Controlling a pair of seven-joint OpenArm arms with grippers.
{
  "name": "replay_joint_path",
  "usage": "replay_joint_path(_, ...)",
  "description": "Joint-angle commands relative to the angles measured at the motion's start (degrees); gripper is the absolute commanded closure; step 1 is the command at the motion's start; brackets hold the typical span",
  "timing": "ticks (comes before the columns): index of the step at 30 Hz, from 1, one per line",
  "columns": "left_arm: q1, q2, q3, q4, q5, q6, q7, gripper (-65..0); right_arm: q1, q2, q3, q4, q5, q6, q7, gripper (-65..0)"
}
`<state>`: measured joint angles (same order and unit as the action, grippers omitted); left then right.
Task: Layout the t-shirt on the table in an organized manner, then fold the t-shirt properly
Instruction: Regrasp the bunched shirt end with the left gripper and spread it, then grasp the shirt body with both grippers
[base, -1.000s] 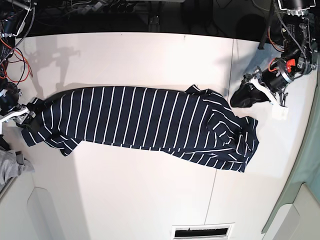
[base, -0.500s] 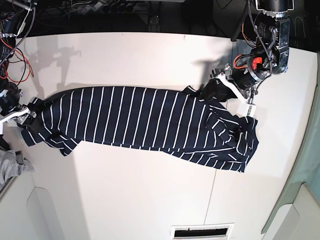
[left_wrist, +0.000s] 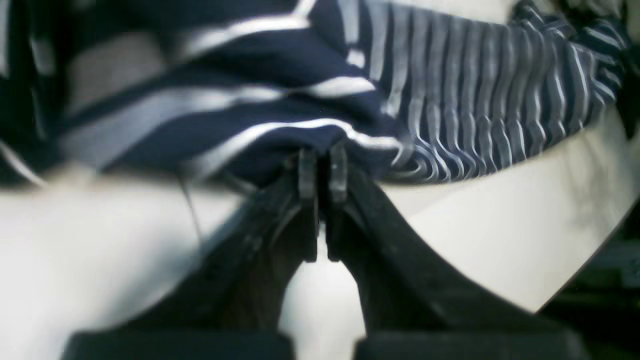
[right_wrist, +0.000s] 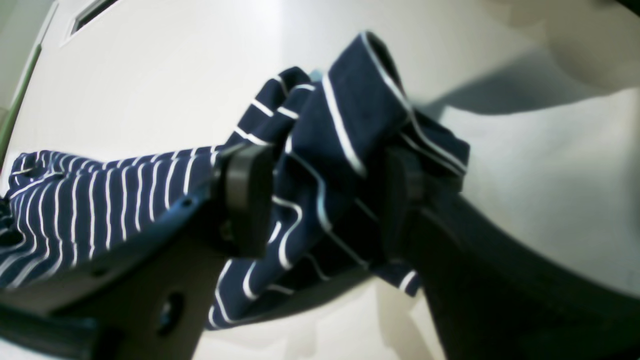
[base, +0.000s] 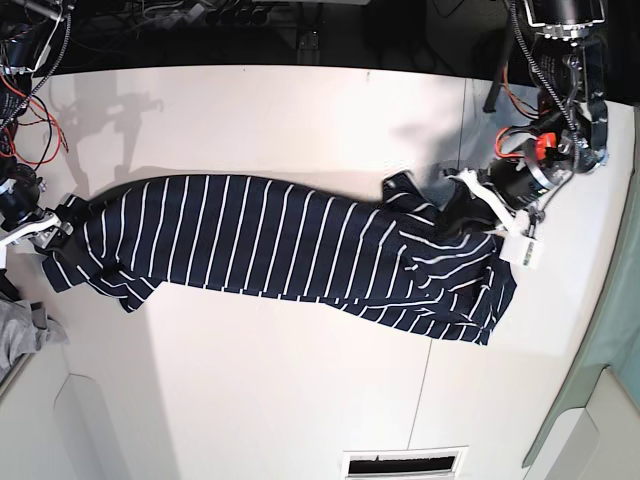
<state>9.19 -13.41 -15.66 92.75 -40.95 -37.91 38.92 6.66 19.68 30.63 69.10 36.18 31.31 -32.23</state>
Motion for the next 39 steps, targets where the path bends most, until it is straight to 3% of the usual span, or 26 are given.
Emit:
replay_joint_path(1, 1.6, -2.1, -1.44, 4.0, -2.38, -0.48, -0.98, 0.0, 1.09, 1.09, 0.26, 0.9, 1.09, 0.46, 1.14, -32.3)
replay_joint_path(6, 10.8, -7.54, -6.78, 18.14, -8.28, -0.52, 2.67, 0.0, 1.09, 1.09, 0.26, 0.9, 1.11, 0.46, 1.18, -32.3)
replay_joint_path(9, 14.82, -8.09, -8.72, 24.68, -11.8, -1.05, 5.99, 0.0, 1.09, 1.09, 0.26, 0.9, 1.14, 0.46, 1.9, -32.3)
replay_joint_path(13, 18.84, -7.54, -8.46, 26.25, -13.92, -2.09, 6.01, 0.0, 1.09, 1.07, 0.26, 0.9, 1.11, 0.46, 1.88, -32.3)
replay_joint_path(17, 21.77, -6.6, -7.8, 26.01, -14.03, -2.09, 6.4, -24.2, 1.11, 1.09, 0.26, 0.9, 1.11, 0.44, 2.03, -32.3)
replay_joint_path(19, 22.29, -6.4, -7.8, 25.99, -14.01, -2.09, 6.38, -31.3, 1.14, 1.09, 0.26, 0.9, 1.14, 0.44, 2.08, -32.3)
replay_joint_path(30, 18.93, -6.47, -13.9, 26.01, -14.36, -2.09, 5.6, -31.4, 3.23, 1.07, 0.17, 0.87, 0.42, 0.42, 7.17, -32.3)
replay_joint_path(34, 16.46, -6.64, -13.25, 24.79, -11.63, -2.09, 3.23, -31.4, 5.66, 1.07, -1.42, 0.76, -3.06, 0.39, 7.58, -32.3)
replay_joint_path(36, 14.97, -6.67, -11.69, 22.03, -9.16, -0.44, 1.86, -31.4, 7.1, 1.05, -4.09, 0.42, -6.01, 0.15, 9.09, -32.3)
replay_joint_path(39, 11.37, -6.75, -7.87, 14.51, -7.06, 0.92, 1.38, -31.4, 10.27, 1.09, -10.75, -2.73, -13.05, -3.02, 11.69, -32.3)
